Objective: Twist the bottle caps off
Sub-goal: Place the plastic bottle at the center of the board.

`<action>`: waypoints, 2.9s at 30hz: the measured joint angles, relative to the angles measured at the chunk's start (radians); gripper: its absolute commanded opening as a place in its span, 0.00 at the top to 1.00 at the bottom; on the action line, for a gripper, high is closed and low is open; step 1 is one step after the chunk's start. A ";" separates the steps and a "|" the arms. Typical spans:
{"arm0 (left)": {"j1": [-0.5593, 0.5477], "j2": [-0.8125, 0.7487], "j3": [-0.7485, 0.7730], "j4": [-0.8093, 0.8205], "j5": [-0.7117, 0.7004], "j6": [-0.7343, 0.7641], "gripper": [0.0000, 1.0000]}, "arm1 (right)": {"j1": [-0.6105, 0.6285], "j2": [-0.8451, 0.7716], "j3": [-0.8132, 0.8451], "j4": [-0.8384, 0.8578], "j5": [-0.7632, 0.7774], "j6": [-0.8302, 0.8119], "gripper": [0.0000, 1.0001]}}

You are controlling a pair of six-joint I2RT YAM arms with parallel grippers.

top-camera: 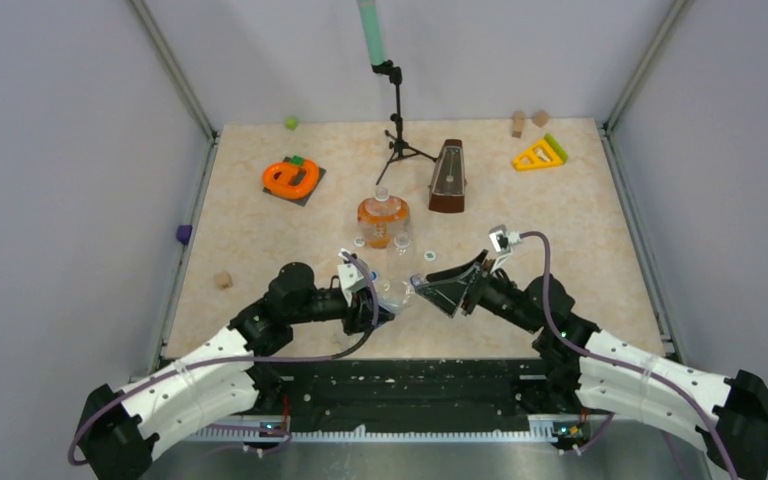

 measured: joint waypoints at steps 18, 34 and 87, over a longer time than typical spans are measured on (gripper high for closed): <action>-0.013 0.036 0.022 -0.014 0.018 0.000 1.00 | 0.002 0.069 0.000 0.023 0.017 0.000 0.48; -0.018 0.058 0.035 -0.014 0.013 -0.008 0.79 | 0.006 0.065 0.000 0.033 0.019 -0.001 0.84; -0.024 -0.396 -0.067 -0.078 -0.770 -0.087 0.01 | 0.006 0.029 0.544 -0.880 0.632 -0.388 0.96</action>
